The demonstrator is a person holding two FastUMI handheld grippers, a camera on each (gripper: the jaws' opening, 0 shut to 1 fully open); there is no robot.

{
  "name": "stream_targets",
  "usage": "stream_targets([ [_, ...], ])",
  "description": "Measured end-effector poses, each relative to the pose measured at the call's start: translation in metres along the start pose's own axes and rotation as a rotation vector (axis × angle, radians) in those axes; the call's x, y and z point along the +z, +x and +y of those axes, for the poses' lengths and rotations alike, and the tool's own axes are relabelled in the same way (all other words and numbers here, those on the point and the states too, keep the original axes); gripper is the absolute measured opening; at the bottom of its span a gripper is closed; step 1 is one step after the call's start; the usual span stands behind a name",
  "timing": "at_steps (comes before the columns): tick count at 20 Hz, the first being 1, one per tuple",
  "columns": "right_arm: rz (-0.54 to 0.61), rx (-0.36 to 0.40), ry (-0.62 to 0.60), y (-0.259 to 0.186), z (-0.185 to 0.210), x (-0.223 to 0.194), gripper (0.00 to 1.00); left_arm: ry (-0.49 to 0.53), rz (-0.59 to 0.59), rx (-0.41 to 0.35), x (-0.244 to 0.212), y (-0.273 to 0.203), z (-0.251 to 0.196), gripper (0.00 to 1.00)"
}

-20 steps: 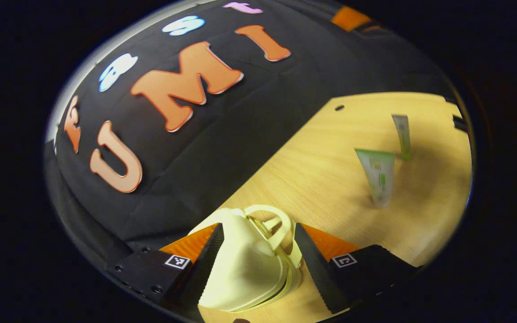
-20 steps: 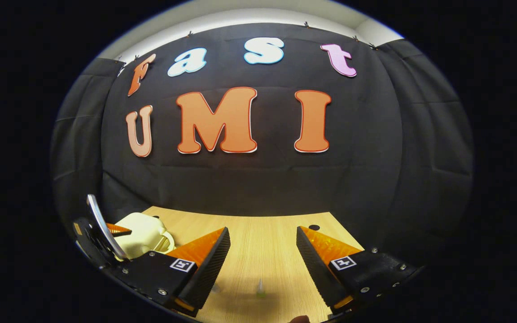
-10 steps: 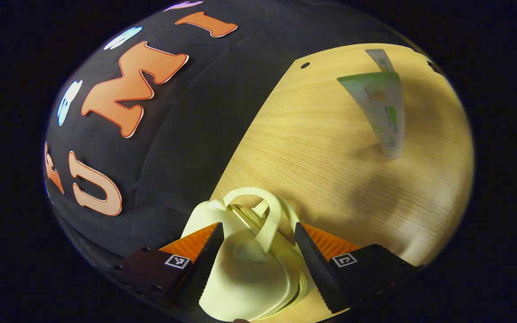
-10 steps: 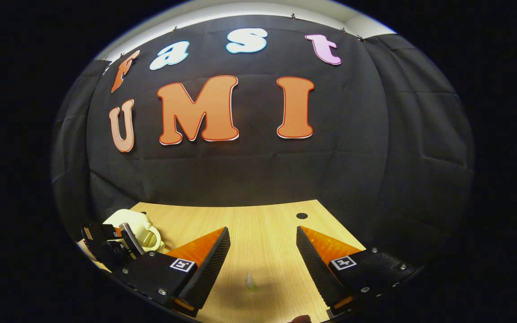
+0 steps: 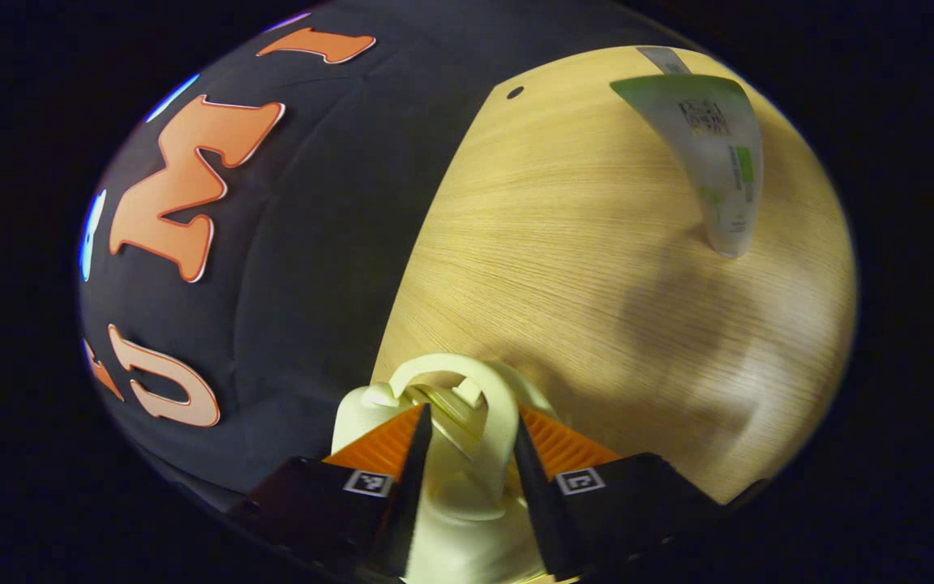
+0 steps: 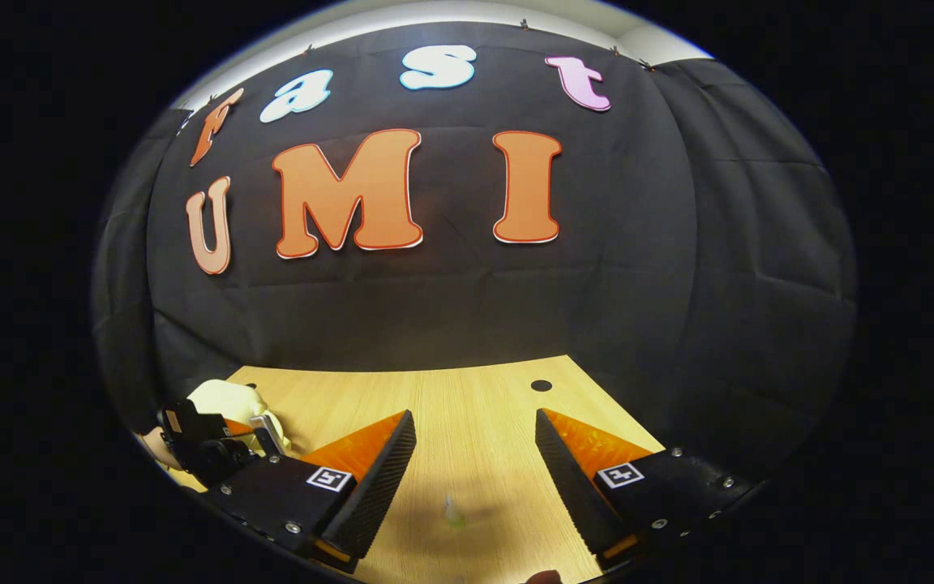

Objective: First open the suitcase, pack the skin care products into it, and then close the suitcase.

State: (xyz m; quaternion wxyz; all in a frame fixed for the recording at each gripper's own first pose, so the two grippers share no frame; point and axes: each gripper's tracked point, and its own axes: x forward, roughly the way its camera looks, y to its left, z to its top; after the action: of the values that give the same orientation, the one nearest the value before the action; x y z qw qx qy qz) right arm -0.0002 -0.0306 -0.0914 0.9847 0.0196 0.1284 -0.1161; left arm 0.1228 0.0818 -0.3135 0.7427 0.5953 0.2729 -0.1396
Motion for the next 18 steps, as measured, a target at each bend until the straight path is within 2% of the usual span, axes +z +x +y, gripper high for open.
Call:
stream_targets([
  [1,0.001,0.002,0.004,0.000,0.001,0.001,0.94,0.027,0.019,-0.005,-0.001,0.000,-0.003,0.13],
  [2,0.001,0.002,0.007,0.001,0.002,0.002,0.94,0.045,0.027,0.015,0.003,0.008,-0.001,0.21],
  [3,0.000,0.002,0.011,0.001,0.002,0.003,0.94,0.045,0.038,0.009,0.004,0.003,-0.007,0.13],
  [6,-0.009,0.008,0.011,0.000,0.004,0.005,0.94,0.052,0.039,-0.012,0.003,0.000,-0.001,0.13],
  [7,-0.011,0.011,0.009,-0.001,0.006,0.004,0.94,0.013,0.038,-0.026,0.003,0.000,-0.002,0.13],
  [12,-0.018,0.031,0.018,-0.002,0.015,0.010,0.94,-0.392,-0.029,-0.192,0.025,-0.035,-0.004,0.13],
  [15,-0.036,0.034,0.026,-0.001,0.021,0.016,0.94,-0.635,-0.094,-0.291,0.038,-0.063,0.008,0.13],
  [18,-0.054,0.042,0.011,-0.002,0.033,0.023,0.94,-0.919,-0.194,-0.391,0.043,-0.080,0.032,0.13],
])
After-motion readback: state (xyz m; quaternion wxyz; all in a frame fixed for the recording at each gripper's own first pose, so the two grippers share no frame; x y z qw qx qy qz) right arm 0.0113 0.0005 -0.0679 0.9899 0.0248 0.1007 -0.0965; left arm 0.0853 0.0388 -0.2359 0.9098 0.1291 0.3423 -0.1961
